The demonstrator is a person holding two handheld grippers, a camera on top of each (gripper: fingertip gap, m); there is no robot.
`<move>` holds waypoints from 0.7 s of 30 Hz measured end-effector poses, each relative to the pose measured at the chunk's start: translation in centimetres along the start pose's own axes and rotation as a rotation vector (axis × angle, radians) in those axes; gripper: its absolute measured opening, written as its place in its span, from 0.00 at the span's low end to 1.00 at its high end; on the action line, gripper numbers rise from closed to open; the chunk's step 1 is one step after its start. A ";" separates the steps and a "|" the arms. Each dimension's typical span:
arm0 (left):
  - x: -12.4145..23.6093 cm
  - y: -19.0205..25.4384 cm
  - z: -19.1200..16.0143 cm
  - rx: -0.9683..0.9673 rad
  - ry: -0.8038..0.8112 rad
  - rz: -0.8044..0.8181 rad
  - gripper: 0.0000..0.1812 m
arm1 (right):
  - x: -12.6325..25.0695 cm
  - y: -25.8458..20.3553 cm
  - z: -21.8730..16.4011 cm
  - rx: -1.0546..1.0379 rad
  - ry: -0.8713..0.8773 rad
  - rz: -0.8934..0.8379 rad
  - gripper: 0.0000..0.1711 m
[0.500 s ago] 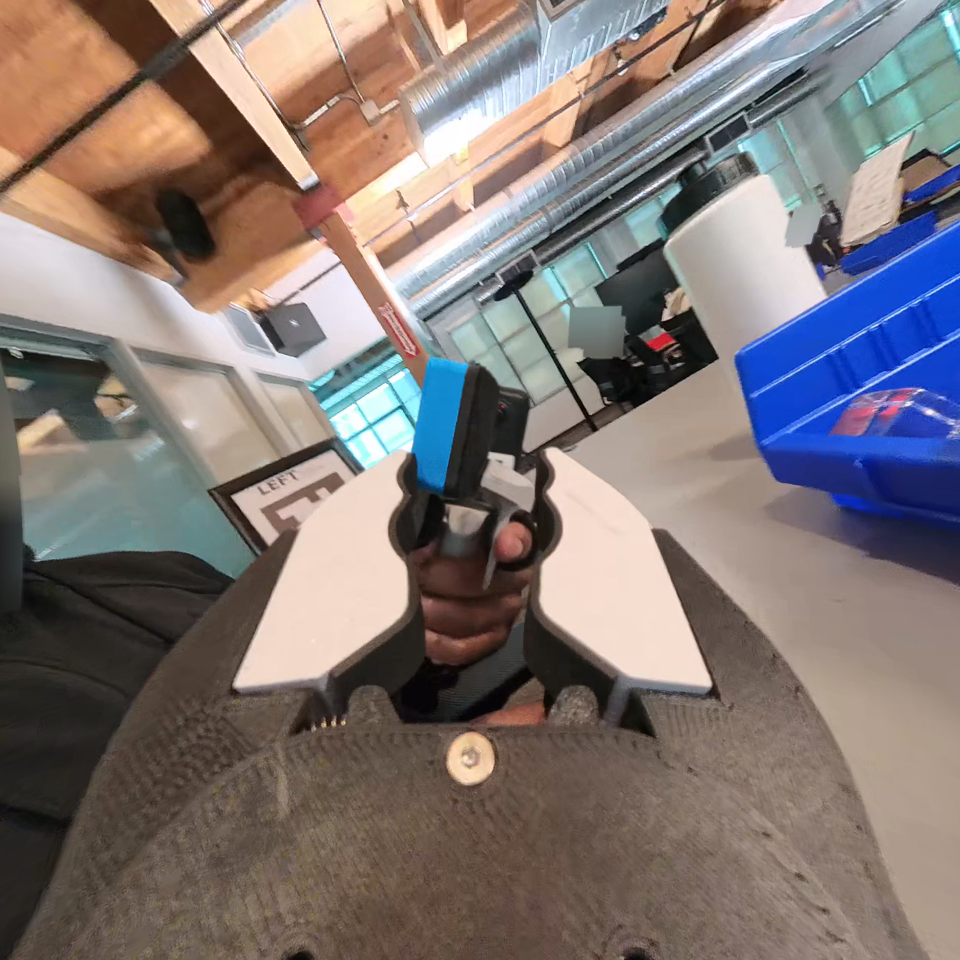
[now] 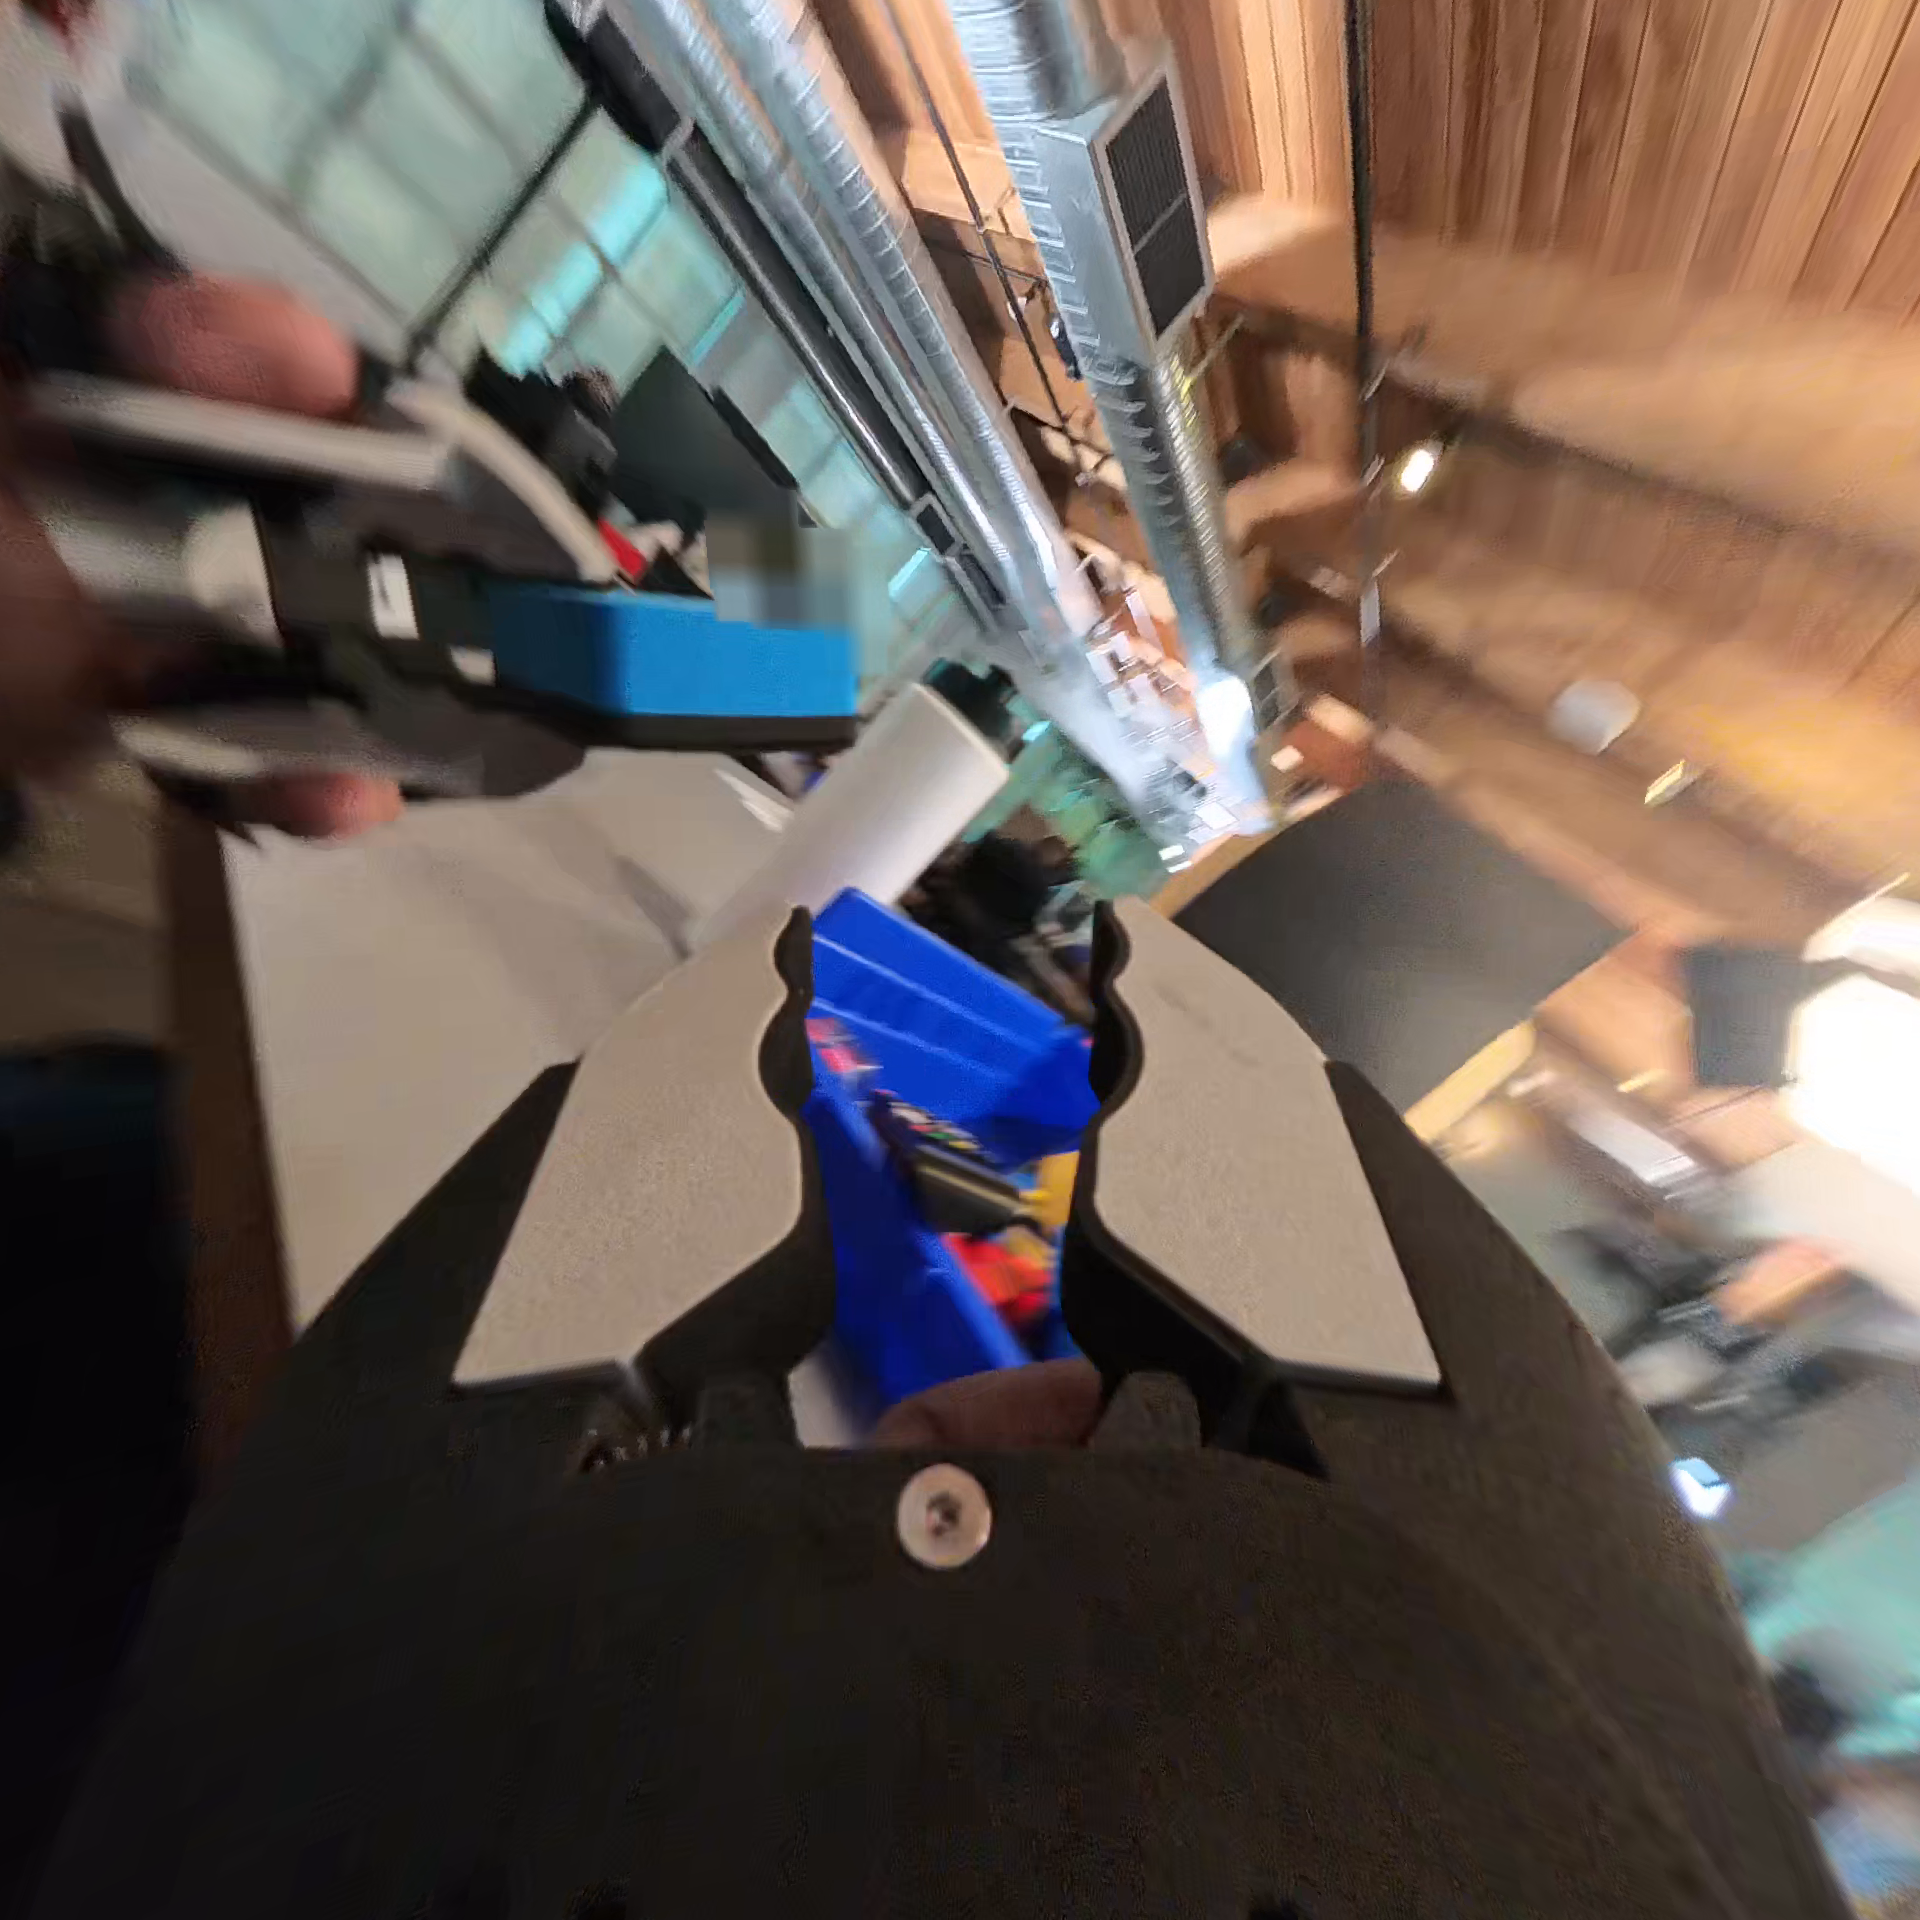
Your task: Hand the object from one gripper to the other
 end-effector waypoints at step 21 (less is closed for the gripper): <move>1.6 -2.5 1.1 -0.521 0.043 0.107 0.39 | -2.1 -4.5 -0.8 0.143 -0.045 0.151 0.18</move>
Point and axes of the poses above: each gripper's, where its closed fingertips meet, x back along the fingers, z out of its top, y = z × x across the jaws, the point moved 2 cm from there along x, back along the fingers, and after that the axes turned 14 degrees about y, right-handed, at the moved point
